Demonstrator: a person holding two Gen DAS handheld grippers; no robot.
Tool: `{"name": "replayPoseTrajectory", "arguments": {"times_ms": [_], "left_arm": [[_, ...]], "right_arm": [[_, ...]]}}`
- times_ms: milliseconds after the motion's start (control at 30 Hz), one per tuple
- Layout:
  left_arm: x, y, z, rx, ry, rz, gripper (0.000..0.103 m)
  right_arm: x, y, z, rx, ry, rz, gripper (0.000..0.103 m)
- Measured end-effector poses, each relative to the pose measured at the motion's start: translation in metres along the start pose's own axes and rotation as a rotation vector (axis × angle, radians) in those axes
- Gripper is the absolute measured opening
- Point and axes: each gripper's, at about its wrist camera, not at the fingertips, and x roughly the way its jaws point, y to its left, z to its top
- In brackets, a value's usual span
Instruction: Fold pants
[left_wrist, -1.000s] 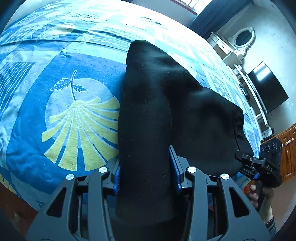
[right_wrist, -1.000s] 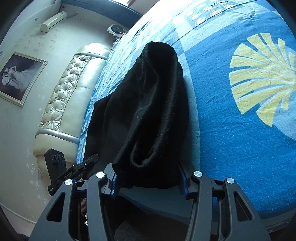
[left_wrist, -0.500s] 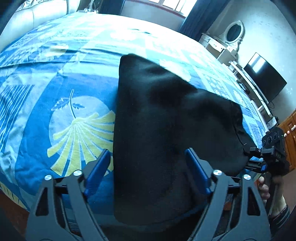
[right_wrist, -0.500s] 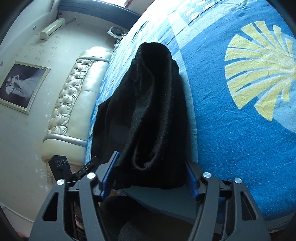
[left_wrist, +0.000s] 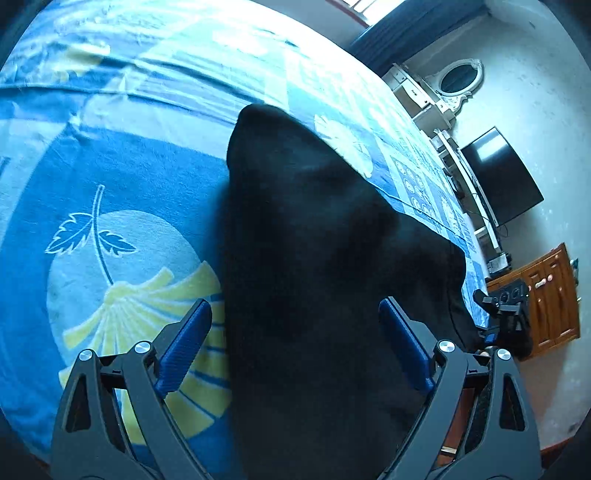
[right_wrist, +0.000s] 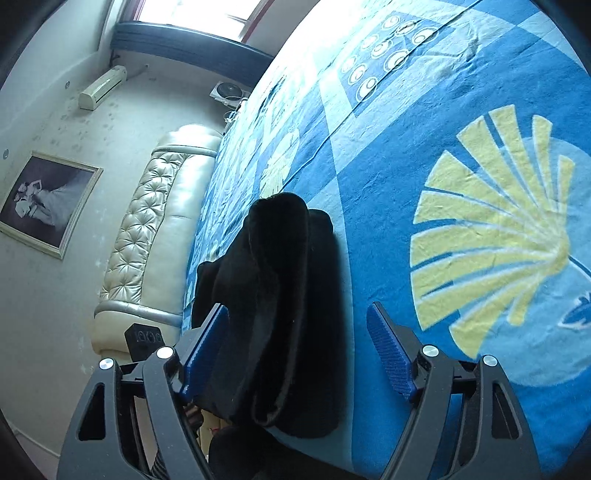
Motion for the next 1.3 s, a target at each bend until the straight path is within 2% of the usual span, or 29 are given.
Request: {"name": "replayPoseTrajectory", "arguments": {"times_ms": [67, 167, 267, 300, 333, 433, 633, 800, 1133, 1300], "left_arm": [[0.006, 0.003, 0.003, 0.0, 0.032, -0.01, 0.092], [0.013, -0.003, 0.001, 0.072, 0.073, 0.01, 0.091], [0.017, -0.009, -0.002, 0.138, 0.077, 0.056, 0.085], [0.018, -0.011, -0.001, 0.149, 0.078, 0.06, 0.077], [0.019, -0.012, -0.001, 0.148, 0.083, 0.048, 0.065], [0.02, -0.013, 0.0, 0.14, 0.086, 0.058, 0.057], [0.013, -0.013, 0.003, 0.129, 0.073, 0.071, 0.044], [0.007, -0.018, 0.001, 0.171, 0.049, 0.12, 0.041], [-0.02, 0.005, 0.003, 0.188, -0.022, 0.216, 0.041], [-0.029, 0.021, 0.005, 0.168, -0.032, 0.209, 0.041]], "right_arm": [[0.01, 0.003, 0.005, -0.015, 0.016, 0.0, 0.076], [0.023, 0.008, 0.01, -0.037, 0.045, 0.001, 0.076], [0.036, 0.015, 0.009, -0.09, 0.083, -0.006, 0.076], [0.043, 0.02, 0.006, -0.125, 0.097, -0.037, 0.068], [0.049, 0.024, 0.002, -0.148, 0.114, -0.069, 0.054], [0.053, 0.024, -0.003, -0.143, 0.1, -0.065, 0.046], [0.052, 0.025, -0.007, -0.123, 0.067, -0.047, 0.042], [0.058, 0.03, -0.01, -0.119, 0.062, -0.037, 0.042], [0.097, 0.05, -0.012, -0.143, 0.101, -0.001, 0.042], [0.107, 0.051, -0.015, -0.156, 0.107, 0.007, 0.042]]}}
